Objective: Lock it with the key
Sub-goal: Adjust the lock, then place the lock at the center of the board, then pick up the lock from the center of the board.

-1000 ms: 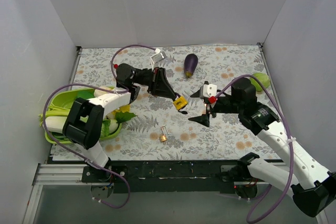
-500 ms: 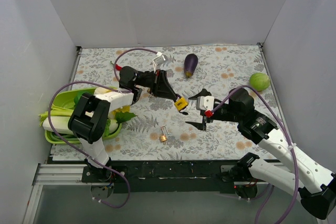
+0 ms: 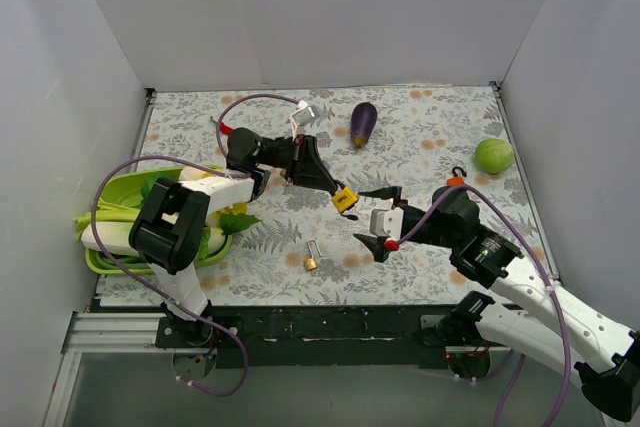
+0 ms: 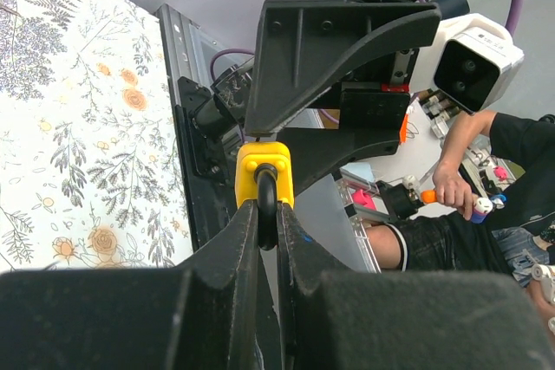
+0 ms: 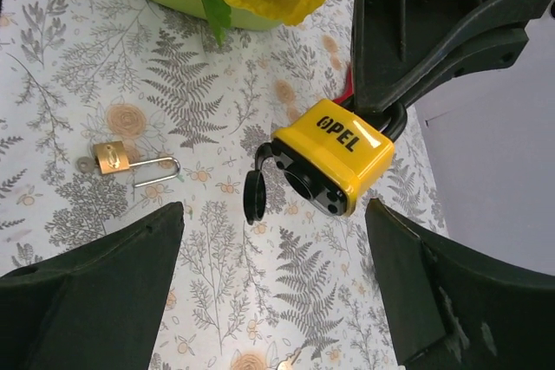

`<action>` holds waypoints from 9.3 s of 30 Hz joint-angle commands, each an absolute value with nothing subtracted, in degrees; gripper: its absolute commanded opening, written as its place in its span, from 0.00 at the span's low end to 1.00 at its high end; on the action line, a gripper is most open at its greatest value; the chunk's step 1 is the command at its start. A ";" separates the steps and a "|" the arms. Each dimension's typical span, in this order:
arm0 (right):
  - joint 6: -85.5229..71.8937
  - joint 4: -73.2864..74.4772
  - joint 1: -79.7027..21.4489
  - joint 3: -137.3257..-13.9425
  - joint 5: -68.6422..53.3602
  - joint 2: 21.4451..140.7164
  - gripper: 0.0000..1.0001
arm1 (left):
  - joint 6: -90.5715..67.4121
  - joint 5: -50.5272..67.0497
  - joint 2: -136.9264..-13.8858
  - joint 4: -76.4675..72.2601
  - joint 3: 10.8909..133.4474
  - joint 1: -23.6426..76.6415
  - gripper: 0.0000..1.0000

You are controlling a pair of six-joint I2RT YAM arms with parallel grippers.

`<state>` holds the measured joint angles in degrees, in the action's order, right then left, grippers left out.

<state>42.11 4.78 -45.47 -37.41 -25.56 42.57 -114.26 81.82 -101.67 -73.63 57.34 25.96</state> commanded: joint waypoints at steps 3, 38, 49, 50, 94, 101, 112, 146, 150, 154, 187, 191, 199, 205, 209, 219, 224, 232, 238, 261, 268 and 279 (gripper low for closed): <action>46.23 -2.37 -45.79 -36.39 -23.28 42.10 0.88 | -151.79 79.80 -97.12 -96.86 56.60 26.10 0.00; 44.04 -0.53 -45.88 -40.08 -28.30 46.23 0.55 | -149.50 79.63 -96.33 -93.95 54.49 28.83 0.00; 39.73 -2.72 -45.79 -40.52 -27.16 48.07 0.32 | -148.19 79.98 -95.63 -92.38 53.79 29.53 0.00; 37.99 -3.07 -45.79 -40.69 -26.90 48.25 0.31 | -148.10 79.81 -95.45 -92.29 53.35 29.53 0.00; 5.54 27.87 -39.55 -69.61 -26.10 66.70 0.83 | -85.43 51.15 -77.78 7.91 61.62 29.26 0.00; 5.54 27.86 -41.04 -70.32 -24.96 69.78 0.75 | -87.36 50.98 -77.34 7.30 61.08 30.15 0.00; 7.03 25.66 -42.71 -67.15 -21.98 69.96 0.63 | -91.40 51.07 -77.96 4.22 59.76 30.23 0.00; -6.49 24.79 -33.22 -64.07 -0.72 82.70 0.01 | -72.79 15.42 -76.21 18.37 71.80 19.60 0.98; -9.22 22.68 -33.13 -64.95 5.35 86.56 0.01 | -68.73 13.45 -77.07 20.82 74.52 19.51 0.98; -12.30 23.38 -32.87 -65.65 7.82 91.13 0.01 | -68.56 15.20 -76.29 19.43 73.31 18.98 0.98; -22.50 23.28 -32.78 -69.08 10.73 103.81 0.51 | -71.28 16.96 -74.44 19.07 68.55 17.14 0.98; -20.31 23.82 -32.70 -70.22 9.41 100.38 0.71 | -71.37 17.22 -74.79 19.51 68.82 17.14 0.98; -5.47 23.29 -24.28 -71.02 -2.06 88.44 0.82 | -70.14 18.98 -76.20 19.78 71.36 17.05 0.98; 13.23 31.19 -7.23 -72.16 -10.78 84.64 0.87 | -68.47 19.96 -76.29 18.99 71.81 17.14 0.98; 20.19 34.62 2.69 -72.86 -13.35 84.46 0.91 | -67.94 20.47 -77.08 18.81 72.77 17.05 0.98; 26.72 36.91 10.28 -73.91 -16.61 94.74 0.93 | -68.20 24.78 -78.31 18.20 73.56 17.05 0.98; 26.81 33.41 10.46 -71.55 -16.61 96.94 0.91 | -69.17 25.58 -78.57 17.93 73.57 17.05 0.98; 25.14 29.54 10.20 -69.97 -14.59 103.17 0.87 | -69.70 25.84 -78.49 18.02 73.65 17.05 0.98; 24.52 26.37 9.23 -68.38 -12.31 104.24 0.85 | -69.61 25.84 -78.84 18.02 73.83 17.05 0.98; 31.72 27.50 1.76 -65.30 -14.49 94.16 0.01 | -64.61 33.65 -79.28 18.99 73.21 17.05 0.98; 39.89 46.72 -2.10 -73.99 -34.32 86.84 0.01 | -53.36 42.00 -73.48 12.40 67.42 17.05 0.98; 50.19 72.51 -14.40 -80.25 -54.57 83.33 0.01 | -12.77 58.64 -61.97 12.39 53.10 22.22 0.91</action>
